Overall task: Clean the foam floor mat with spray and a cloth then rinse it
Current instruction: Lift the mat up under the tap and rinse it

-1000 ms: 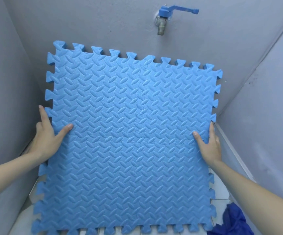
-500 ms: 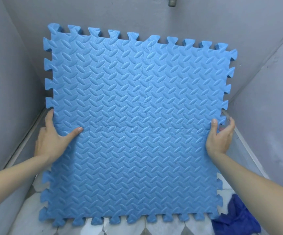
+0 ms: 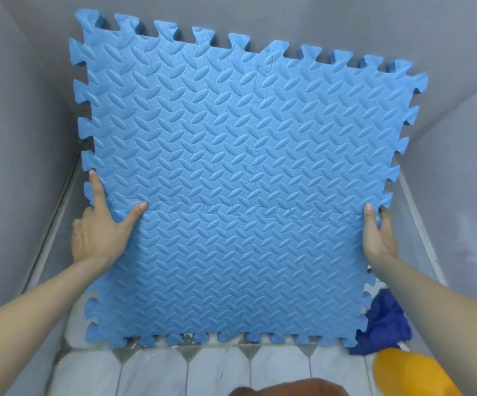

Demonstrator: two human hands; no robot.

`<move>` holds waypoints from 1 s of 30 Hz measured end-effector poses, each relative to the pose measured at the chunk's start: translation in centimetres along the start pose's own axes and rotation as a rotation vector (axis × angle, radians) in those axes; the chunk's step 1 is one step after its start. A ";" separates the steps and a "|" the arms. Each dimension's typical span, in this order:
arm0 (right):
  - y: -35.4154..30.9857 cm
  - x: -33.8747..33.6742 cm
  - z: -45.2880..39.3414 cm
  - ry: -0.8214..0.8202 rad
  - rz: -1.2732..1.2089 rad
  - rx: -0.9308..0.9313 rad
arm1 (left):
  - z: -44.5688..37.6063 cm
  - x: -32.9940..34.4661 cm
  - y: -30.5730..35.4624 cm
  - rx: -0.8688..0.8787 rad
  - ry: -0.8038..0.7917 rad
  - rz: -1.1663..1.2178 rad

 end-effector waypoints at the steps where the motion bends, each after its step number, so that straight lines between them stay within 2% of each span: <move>1: 0.1 -0.6 -1.9 0.009 -0.009 0.027 | -0.7 1.8 1.4 -0.007 -0.030 0.001; 3: 0.3 -2.3 -3.1 0.028 -0.008 0.126 | -1.2 2.7 2.9 -0.028 -0.108 0.009; 7: 0.3 -6.8 0.3 0.033 0.044 0.305 | 0.8 -0.4 3.6 -0.087 -0.174 -0.010; 16: -4.7 -14.5 5.4 -0.109 0.187 0.476 | 5.1 -10.2 7.2 -0.168 -0.285 -0.136; 20: -8.8 -19.0 6.6 -0.148 0.379 0.386 | 6.1 -16.0 9.2 -0.213 -0.316 -0.157; 24: -15.2 -23.0 8.9 -0.366 0.587 0.224 | 6.2 -22.9 12.1 -0.240 -0.323 -0.126; 27: -17.7 -25.3 10.9 -0.592 0.551 0.183 | 7.4 -23.9 14.5 -0.211 -0.488 -0.290; 30: -15.8 -27.5 11.0 -0.725 0.739 0.159 | 9.9 -22.8 16.5 -0.243 -0.661 -0.376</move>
Point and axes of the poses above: each hand's wrist, its own z-axis away from the middle knuckle, its own x-axis out of the palm, y = z × x, the point moved 8 cm from there along -z, towards the middle knuckle
